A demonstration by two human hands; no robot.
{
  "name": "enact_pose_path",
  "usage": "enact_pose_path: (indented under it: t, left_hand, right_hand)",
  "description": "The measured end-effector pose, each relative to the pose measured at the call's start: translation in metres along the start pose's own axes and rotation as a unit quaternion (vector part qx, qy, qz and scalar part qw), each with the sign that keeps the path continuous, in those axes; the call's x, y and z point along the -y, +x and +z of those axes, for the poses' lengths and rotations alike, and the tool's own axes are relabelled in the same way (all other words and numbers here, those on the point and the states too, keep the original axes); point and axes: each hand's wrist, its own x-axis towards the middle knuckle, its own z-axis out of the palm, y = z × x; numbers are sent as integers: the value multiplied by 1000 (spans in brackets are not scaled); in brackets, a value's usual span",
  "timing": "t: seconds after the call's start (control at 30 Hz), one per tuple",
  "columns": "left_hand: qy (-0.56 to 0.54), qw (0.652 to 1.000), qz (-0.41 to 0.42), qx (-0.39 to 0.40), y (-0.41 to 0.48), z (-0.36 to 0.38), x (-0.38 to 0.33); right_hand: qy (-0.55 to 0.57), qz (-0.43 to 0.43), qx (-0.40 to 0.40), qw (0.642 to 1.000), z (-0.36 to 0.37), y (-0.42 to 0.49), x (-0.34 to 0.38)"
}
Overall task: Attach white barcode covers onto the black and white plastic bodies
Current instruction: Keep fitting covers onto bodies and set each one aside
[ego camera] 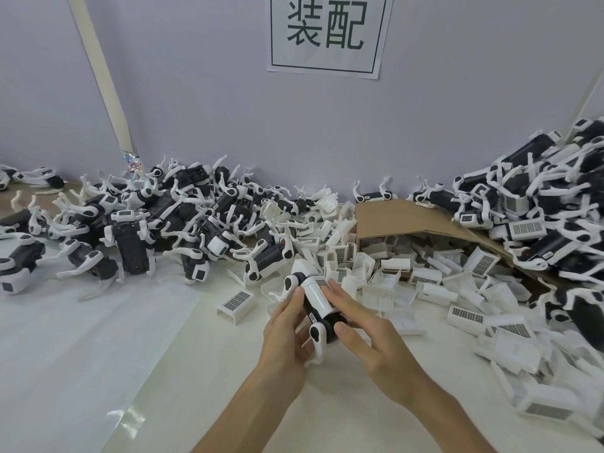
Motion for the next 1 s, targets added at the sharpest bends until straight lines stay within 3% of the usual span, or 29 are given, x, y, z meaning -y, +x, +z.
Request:
enact_pose_path:
  t: [0.17, 0.3, 0.43, 0.53, 0.73, 1.0]
  left_hand:
    - [125, 988, 33, 81, -3, 0, -4]
    - [100, 990, 49, 81, -2, 1, -6]
    - [67, 993, 49, 87, -1, 3, -6]
    - [29, 993, 52, 102, -2, 6, -7]
    - [95, 979, 89, 155, -8, 10, -4]
    - [131, 974, 88, 161, -11, 13, -1]
  right_hand:
    - [-75, -15, 30, 997, 5, -1, 1]
    - [-67, -40, 7, 997, 8, 0, 5]
    - [-90, -77, -120, 986, 12, -2, 7]
    - [-98, -39, -201, 974, 6, -2, 7]
    - [19, 11, -143, 989, 7, -2, 11]
    - [-27, -16, -190, 981, 7, 3, 12]
